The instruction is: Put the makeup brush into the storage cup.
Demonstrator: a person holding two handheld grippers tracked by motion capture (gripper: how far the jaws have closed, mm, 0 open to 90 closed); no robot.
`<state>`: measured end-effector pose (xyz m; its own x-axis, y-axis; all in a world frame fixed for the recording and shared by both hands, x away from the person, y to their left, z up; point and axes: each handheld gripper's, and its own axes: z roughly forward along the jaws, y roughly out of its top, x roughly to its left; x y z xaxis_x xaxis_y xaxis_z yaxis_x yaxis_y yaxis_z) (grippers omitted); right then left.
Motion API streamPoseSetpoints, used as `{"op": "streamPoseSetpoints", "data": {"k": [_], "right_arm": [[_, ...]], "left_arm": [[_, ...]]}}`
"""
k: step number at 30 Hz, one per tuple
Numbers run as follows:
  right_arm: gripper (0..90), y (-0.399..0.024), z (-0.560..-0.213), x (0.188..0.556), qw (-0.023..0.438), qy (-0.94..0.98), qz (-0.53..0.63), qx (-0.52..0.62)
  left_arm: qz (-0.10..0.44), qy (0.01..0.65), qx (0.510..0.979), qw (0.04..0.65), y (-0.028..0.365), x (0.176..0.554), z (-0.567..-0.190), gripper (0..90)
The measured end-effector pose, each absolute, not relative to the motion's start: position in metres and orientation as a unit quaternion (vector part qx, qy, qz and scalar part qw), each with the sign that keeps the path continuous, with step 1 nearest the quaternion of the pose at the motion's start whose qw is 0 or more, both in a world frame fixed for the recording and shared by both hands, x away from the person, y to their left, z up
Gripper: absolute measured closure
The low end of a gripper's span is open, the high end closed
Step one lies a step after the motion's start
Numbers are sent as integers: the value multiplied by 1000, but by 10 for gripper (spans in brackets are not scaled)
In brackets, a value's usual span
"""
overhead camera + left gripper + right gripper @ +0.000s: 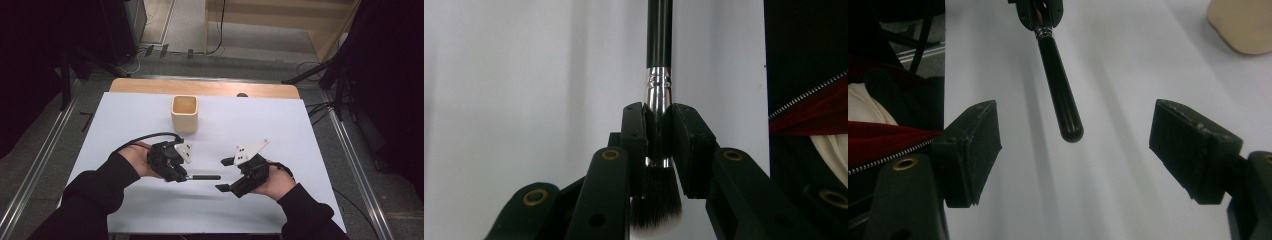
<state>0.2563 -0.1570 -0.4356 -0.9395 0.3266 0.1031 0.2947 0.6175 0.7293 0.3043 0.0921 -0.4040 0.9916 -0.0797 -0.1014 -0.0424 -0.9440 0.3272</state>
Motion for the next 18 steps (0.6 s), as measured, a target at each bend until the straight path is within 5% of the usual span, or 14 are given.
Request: {"op": "streamPoseSetpoints", "data": {"k": [18], "right_arm": [[298,-130,-449,263,-16,915,367,165]], "left_arm": [[-50,-78,988,127,77,296,-407,772]]}}
